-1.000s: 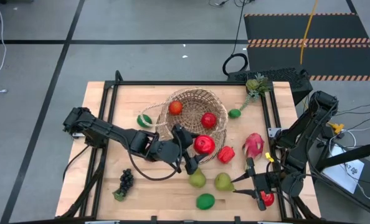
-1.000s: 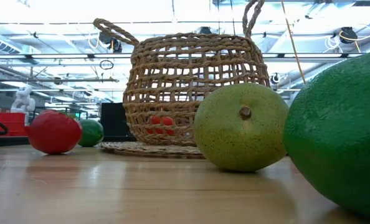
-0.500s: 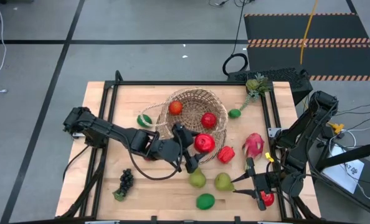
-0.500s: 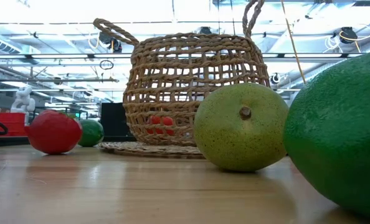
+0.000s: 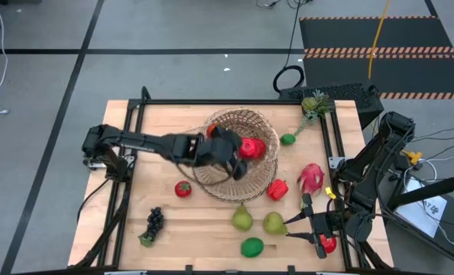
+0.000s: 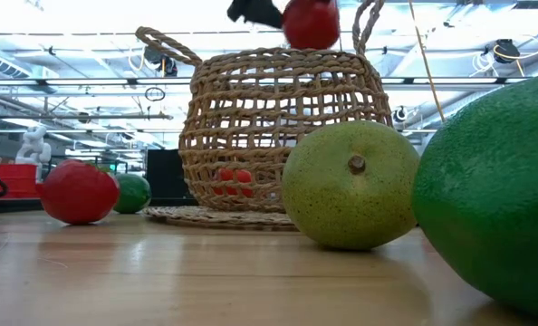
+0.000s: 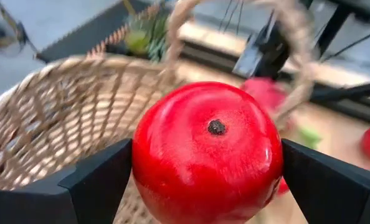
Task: Build produce basket
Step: Put the left red apple into the basket, then put the red apple into the basket
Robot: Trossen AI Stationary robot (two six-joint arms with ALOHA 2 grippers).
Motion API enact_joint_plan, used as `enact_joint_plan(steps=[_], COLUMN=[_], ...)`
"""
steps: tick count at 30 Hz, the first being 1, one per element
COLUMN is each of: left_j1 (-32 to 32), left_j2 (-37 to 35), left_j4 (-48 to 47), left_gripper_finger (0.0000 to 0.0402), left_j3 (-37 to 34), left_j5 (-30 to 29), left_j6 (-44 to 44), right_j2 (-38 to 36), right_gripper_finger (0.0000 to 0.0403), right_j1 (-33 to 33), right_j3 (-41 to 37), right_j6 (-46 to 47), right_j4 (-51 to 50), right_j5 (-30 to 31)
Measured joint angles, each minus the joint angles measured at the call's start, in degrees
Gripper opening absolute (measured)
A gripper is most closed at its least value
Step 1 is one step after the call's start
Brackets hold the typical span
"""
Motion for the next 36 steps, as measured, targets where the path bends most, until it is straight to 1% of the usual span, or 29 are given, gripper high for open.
enact_joint_plan(steps=[5,9,12,17,22,26,33,36], left_j1=[4.96,6.97,7.03,6.42,5.52,5.29,5.13,5.0], left_j2=[0.8,1.32,1.55,2.03,1.99,1.99,1.99,1.93], left_j4=[-7.68,-10.63,-12.08,-13.45,-13.84,-14.04,-13.65,-12.03], left_gripper_finger=[0.0388,0.0388,0.0388,0.0389,0.0398,0.0399,0.04,0.04], left_j3=[0.0,0.04,0.0,0.02,0.02,0.02,0.02,0.03], left_j5=[4.68,6.66,7.95,8.41,8.82,10.95,10.51,10.23], left_j6=[-1.23,-2.4,-2.43,-2.54,-2.73,-2.79,-2.82,-3.28], right_j2=[0.0,0.0,0.0,0.0,0.0,0.0,0.0,0.0], right_gripper_finger=[0.0148,0.0148,0.0148,0.0148,0.0148,0.0148,0.0148,0.0148], right_j1=[0.0,0.0,0.0,0.0,0.0,0.0,0.0,0.0], right_j3=[0.0,0.0,0.0,0.0,0.0,0.0,0.0,0.0], right_j6=[-0.11,-0.11,-0.13,-0.13,-0.13,-0.13,-0.13,0.28], right_j4=[-0.02,-0.01,-0.04,-0.09,-0.21,-0.19,-0.21,-0.19], right_j5=[0.0,0.0,0.0,0.02,0.0,0.02,0.0,0.0])
